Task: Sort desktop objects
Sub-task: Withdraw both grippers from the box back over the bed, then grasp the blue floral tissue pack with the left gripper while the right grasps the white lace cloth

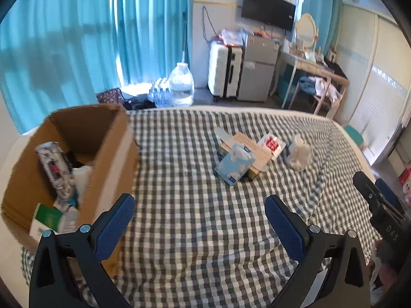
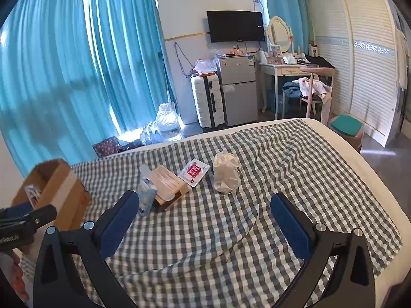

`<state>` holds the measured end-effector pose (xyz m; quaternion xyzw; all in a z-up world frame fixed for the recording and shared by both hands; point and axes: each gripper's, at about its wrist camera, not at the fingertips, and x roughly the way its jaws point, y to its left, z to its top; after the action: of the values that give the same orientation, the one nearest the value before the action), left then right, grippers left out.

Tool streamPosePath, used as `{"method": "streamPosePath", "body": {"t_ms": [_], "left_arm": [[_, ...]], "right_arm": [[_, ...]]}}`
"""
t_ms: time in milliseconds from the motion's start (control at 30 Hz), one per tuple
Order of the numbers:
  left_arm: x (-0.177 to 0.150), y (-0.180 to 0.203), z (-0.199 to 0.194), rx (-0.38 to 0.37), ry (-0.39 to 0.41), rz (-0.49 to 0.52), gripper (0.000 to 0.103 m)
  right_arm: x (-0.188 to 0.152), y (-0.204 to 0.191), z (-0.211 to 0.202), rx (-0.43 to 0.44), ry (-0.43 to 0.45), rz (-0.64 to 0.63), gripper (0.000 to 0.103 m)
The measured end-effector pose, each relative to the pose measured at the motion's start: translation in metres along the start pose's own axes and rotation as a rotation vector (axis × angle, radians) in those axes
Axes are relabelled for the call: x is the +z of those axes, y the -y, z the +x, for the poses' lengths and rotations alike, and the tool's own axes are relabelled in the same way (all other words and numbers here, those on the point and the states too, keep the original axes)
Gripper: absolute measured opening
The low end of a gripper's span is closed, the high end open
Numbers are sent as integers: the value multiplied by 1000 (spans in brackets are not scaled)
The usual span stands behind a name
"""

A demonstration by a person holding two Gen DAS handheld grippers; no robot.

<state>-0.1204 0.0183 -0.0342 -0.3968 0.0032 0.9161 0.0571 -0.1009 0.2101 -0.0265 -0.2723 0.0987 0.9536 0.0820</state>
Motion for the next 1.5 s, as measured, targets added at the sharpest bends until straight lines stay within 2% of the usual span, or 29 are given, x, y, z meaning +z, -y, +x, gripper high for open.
{"method": "streamPosePath", "body": {"t_ms": [133,267,567,700,833,967,1033,1133,1200,1233,1300,1367,1500], "left_arm": [[-1,15,31,-13,-19,48,103],[1,27,62,-14,-32,96,103],[6,21,144,-21,-94,84,103],[8,17,175,-75,-113,73,103],[8,23,194,-142,-110,112,103],[8,29,212,-172,-125,151,103],[8,32,220,-162,-131,162,103],[9,37,233,-159,-169,180,103],[10,39,235,-156,-170,184,102],[10,38,234,-157,-167,181,99],[11,38,232,-154,-167,182,89],[14,37,229,-160,-164,179,59],[22,32,224,-177,-175,146,58]], "right_arm": [[-12,0,21,7,-32,-20,103],[-17,11,48,13,-92,23,103],[-13,36,104,-30,-135,103,103],[-11,44,139,-47,-171,98,103],[-9,50,171,-49,-202,100,102],[-7,51,197,-58,-219,80,102],[-7,50,209,-64,-225,66,100],[-6,50,223,-62,-232,59,82],[-6,51,231,-38,-255,70,65],[-6,50,235,-37,-266,67,60],[-9,48,241,-43,-291,46,37],[-10,48,239,-31,-292,42,26],[-8,49,229,-35,-280,56,20]]}}
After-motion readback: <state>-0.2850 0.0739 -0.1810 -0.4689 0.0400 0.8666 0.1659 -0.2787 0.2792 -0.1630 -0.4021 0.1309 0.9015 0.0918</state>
